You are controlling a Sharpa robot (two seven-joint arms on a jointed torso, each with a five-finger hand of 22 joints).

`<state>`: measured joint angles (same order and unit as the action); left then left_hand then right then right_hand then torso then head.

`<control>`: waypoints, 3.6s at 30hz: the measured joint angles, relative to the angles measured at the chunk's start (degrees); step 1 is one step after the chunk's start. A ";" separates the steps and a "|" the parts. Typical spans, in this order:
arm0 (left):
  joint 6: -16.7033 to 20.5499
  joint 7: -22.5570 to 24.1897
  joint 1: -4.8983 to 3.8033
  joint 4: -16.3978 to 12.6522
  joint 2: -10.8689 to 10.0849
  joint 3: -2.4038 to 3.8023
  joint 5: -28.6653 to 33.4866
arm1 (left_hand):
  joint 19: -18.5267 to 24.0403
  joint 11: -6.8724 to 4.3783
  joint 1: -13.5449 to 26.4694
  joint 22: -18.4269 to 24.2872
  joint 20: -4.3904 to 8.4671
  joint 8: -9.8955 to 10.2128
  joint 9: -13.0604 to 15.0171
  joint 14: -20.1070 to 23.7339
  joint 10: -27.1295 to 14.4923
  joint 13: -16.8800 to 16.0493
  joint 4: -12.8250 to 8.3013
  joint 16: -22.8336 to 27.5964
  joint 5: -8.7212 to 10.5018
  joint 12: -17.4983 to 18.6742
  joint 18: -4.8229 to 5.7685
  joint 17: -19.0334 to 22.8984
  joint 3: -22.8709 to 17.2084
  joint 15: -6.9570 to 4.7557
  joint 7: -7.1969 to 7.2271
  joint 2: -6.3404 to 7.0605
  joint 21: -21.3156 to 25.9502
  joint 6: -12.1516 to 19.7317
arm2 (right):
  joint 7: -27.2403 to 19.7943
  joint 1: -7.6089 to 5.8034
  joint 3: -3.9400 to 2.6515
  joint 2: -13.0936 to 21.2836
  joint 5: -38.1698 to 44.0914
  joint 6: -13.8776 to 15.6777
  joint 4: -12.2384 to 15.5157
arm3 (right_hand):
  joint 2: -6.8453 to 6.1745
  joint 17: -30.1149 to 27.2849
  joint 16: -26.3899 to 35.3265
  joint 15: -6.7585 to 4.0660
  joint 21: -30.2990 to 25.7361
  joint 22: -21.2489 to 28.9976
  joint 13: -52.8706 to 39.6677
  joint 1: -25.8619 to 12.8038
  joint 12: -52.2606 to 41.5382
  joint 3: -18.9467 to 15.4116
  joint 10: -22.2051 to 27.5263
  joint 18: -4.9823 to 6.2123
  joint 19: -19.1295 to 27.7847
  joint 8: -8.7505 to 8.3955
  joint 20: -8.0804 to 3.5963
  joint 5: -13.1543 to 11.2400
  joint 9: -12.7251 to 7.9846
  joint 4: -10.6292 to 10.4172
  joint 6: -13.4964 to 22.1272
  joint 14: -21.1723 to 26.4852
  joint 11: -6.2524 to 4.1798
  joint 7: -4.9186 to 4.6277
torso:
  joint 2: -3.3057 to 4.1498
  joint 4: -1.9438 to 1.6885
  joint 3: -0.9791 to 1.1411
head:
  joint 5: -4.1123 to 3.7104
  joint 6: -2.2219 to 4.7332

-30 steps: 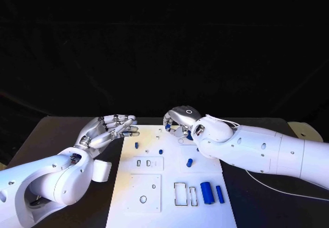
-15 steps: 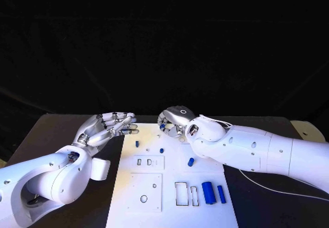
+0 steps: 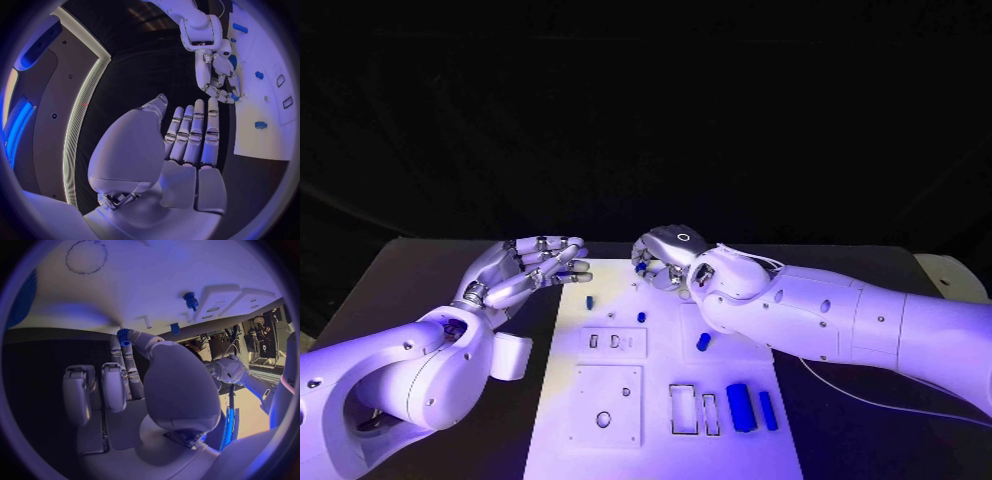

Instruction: Assemble the parts on the task board

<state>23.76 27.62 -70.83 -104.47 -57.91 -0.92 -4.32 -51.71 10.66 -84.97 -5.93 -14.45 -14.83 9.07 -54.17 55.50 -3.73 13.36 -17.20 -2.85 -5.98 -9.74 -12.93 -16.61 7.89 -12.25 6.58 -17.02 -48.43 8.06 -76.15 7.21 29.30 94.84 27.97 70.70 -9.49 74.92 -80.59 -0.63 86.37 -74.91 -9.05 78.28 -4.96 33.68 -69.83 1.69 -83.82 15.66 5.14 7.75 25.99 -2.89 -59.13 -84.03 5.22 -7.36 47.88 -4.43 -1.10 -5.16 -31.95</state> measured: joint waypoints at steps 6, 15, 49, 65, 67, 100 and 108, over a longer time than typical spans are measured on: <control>-0.14 -0.03 -0.03 0.00 -0.03 0.00 0.00 | 0.00 0.00 0.00 0.00 0.00 0.00 0.00 0.00 0.00 0.00 0.00 0.00 0.00 0.00 0.00 0.01 0.00 0.00 0.00 0.00 0.00 0.00 | 0.28 0.04 0.02 -0.12 0.40 0.17 -0.21 | 0.00 0.00 0.00 0.00 0.00 0.00 0.00 0.00 -0.30 0.01 0.00 0.00 0.00 -0.01 0.00 -0.14 0.00 0.01 0.00 0.00 0.00 0.00 | 0.03 -0.08 -0.03 | 0.01 0.05; -0.34 -0.09 -0.05 -0.02 -0.03 0.00 0.00 | 0.01 0.00 0.00 -0.01 0.00 0.00 0.00 0.00 0.00 0.00 0.00 -0.01 0.00 0.00 0.00 0.01 0.00 0.00 0.00 0.00 0.00 0.00 | 0.70 0.12 0.09 -0.53 0.96 -0.18 -0.69 | -0.17 -0.13 0.00 0.00 -0.29 0.01 -1.52 -0.38 0.02 0.40 0.24 0.00 0.00 -0.08 0.00 -0.76 0.23 0.40 0.96 0.00 -0.24 -0.13 | 0.04 -0.24 -0.11 | -0.20 -0.02; -0.66 -0.30 -0.08 -0.07 -1.20 -0.01 0.03 | 0.00 0.21 0.00 0.13 0.00 0.23 -0.03 0.22 -0.21 0.00 0.00 0.20 0.00 0.21 0.01 -0.02 0.00 0.21 -0.21 0.00 0.00 0.20 | 1.00 -0.97 -1.33 21.95 -8.62 -2.05 16.01 | -4.51 0.02 -1.36 0.19 1.15 -0.03 -14.41 -4.41 -14.53 -15.58 -4.44 0.34 -0.30 -5.91 0.48 2.39 -0.39 -5.80 9.52 0.00 -1.71 -0.98 | -0.68 0.58 0.12 | -0.66 0.48; -0.91 -0.40 -0.09 0.03 -1.22 -0.01 0.04 | 0.01 0.21 0.00 0.13 0.00 0.23 -0.03 0.22 -0.20 0.00 0.00 0.20 0.00 0.21 0.02 -0.07 0.00 0.21 -0.21 0.00 0.00 0.20 | 1.70 -0.89 -1.35 20.79 -13.83 -9.02 13.01 | -0.78 0.03 -6.78 0.63 3.17 -0.02 -62.36 2.72 -64.12 -28.88 -4.65 -0.88 -0.29 -1.48 0.93 2.68 1.73 -13.70 13.35 0.01 -0.45 -2.11 | -0.75 0.54 0.19 | -0.79 0.08; -0.92 -0.41 -0.09 0.04 -1.21 -0.01 0.04 | 0.00 0.21 0.00 0.19 0.00 0.23 -0.03 0.22 -0.20 0.00 0.00 0.20 0.00 0.21 0.01 -0.11 0.00 0.21 -0.21 0.00 0.00 0.20 | 1.77 -0.86 -1.33 20.41 -13.97 -9.37 12.45 | -0.78 0.03 -7.02 0.63 3.44 -0.02 -62.93 2.72 -64.79 -28.88 -4.98 -1.32 -0.29 -1.48 0.93 2.88 1.73 -13.70 13.35 0.01 -0.43 -2.12 | -0.76 0.50 0.14 | -0.84 0.01; -1.13 -0.61 -0.09 0.13 -1.33 -0.01 0.05 | 0.01 0.21 0.00 0.28 0.00 0.23 -0.02 0.22 -0.20 0.00 0.00 0.42 0.00 0.21 0.01 -0.16 0.00 0.21 -0.21 0.00 0.22 0.20 | 2.45 -0.37 -1.43 17.71 -15.02 -12.06 8.40 | 1.65 0.01 -8.11 0.63 3.43 0.00 -65.91 3.15 -70.57 -25.43 -7.87 -1.31 -0.29 -0.37 0.93 7.54 1.33 -13.44 12.16 0.01 -0.71 -1.97 | -0.94 0.27 -0.02 | -0.94 -0.83; -1.19 -0.66 -0.09 0.15 -1.36 -0.01 0.05 | 0.00 0.21 0.00 0.27 0.00 0.23 -0.02 0.22 -0.20 0.00 0.00 0.42 0.00 0.21 0.01 -0.16 0.00 0.21 -0.21 0.00 0.22 0.20 | 2.41 -0.31 -1.46 17.89 -14.36 -12.07 8.77 | 0.56 0.00 -8.40 0.63 3.39 0.01 -65.91 4.70 -71.69 -20.56 -8.49 -1.31 -0.29 -0.72 0.93 13.42 0.05 -13.07 10.67 0.01 -0.71 -2.14 | -0.96 0.26 -0.01 | -0.96 -0.96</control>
<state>22.57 26.96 -70.92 -104.32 -59.27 -0.94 -4.27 -51.70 10.87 -84.97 -5.66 -14.44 -14.60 9.05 -53.95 55.29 -3.73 13.36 -16.78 -2.85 -5.77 -9.72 -13.09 -16.61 8.11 -12.46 6.57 -16.80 -48.23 10.46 -76.46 5.76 47.19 80.47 15.90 79.48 -8.93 74.92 -88.99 -0.01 89.76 -74.91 -74.96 82.98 -76.66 13.12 -78.32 0.38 -84.11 14.94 6.06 21.17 26.04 -15.97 -48.46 -84.02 4.50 -9.50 46.92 -4.17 -1.12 -6.12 -32.90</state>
